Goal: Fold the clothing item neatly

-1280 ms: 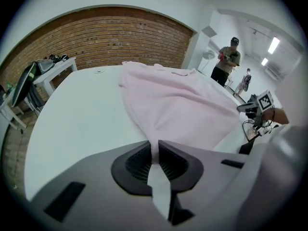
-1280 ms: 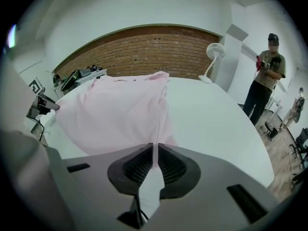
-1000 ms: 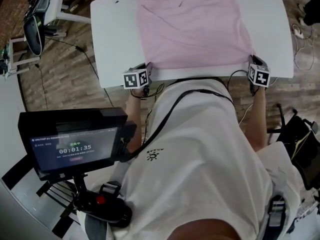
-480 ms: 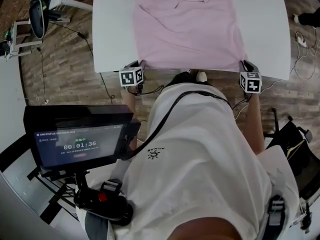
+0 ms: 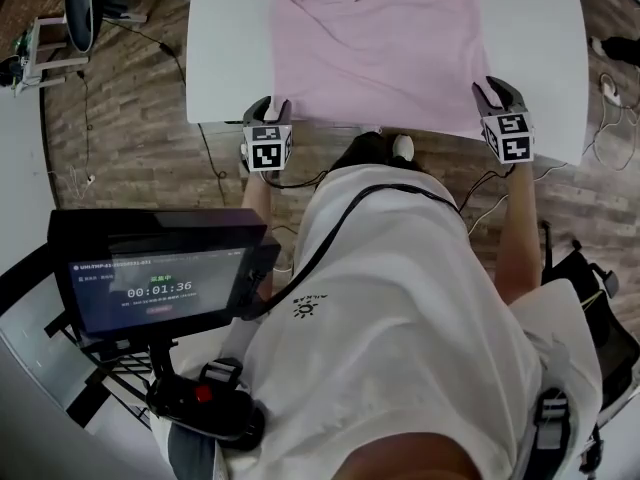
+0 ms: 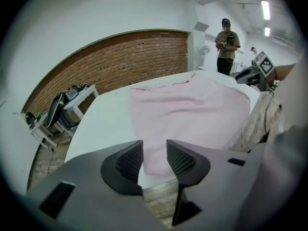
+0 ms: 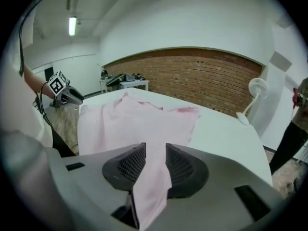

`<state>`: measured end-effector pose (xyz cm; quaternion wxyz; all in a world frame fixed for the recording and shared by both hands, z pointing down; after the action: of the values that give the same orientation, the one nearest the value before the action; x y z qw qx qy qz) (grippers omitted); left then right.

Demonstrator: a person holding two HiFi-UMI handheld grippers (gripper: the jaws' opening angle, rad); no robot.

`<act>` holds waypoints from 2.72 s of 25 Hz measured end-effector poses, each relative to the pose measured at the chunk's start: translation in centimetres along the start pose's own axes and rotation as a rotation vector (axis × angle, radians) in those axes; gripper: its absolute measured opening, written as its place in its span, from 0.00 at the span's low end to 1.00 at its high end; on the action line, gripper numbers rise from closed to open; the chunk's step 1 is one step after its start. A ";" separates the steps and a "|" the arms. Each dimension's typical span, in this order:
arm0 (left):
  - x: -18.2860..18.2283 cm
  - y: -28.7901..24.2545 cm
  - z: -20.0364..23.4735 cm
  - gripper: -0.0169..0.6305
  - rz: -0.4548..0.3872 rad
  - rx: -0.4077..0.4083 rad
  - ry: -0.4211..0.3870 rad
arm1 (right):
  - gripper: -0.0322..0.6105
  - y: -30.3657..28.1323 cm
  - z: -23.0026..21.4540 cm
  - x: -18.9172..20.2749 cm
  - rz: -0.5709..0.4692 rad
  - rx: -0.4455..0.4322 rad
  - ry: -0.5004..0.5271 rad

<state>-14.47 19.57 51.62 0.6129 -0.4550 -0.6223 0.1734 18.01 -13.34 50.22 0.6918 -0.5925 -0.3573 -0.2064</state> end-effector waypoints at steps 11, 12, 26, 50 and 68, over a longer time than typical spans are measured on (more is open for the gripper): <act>-3.0 -4.2 -10.8 0.03 -0.019 0.309 -0.291 | 0.13 -15.6 2.7 -11.9 0.002 -0.240 0.327; -2.8 -4.7 -11.2 0.03 -0.011 0.321 -0.298 | 0.14 -16.9 2.6 -12.5 0.014 -0.254 0.343; -0.2 -7.4 -12.8 0.03 0.091 0.454 -0.205 | 0.05 -22.3 0.4 -12.5 0.170 -0.325 0.401; 0.5 -7.6 -12.9 0.03 0.111 0.463 -0.179 | 0.07 -22.0 1.5 -11.6 0.172 -0.508 0.377; -11.2 -10.6 -8.6 0.03 -0.149 0.232 -0.338 | 0.20 -16.3 1.5 -12.6 0.111 -0.433 0.309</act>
<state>-12.18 2.32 54.62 0.5593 -0.2987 -0.7239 0.2720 -2.20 -17.04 51.92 0.6056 -0.7067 -0.1623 -0.3278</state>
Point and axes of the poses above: the fingertips, and each gripper's own axes: y backward along the fingers, z to its left, x out of its underside, the point moved 3 cm from there along y, backward along the fingers, and after that the axes turned 3 degrees about -x, right-handed, at the moved point
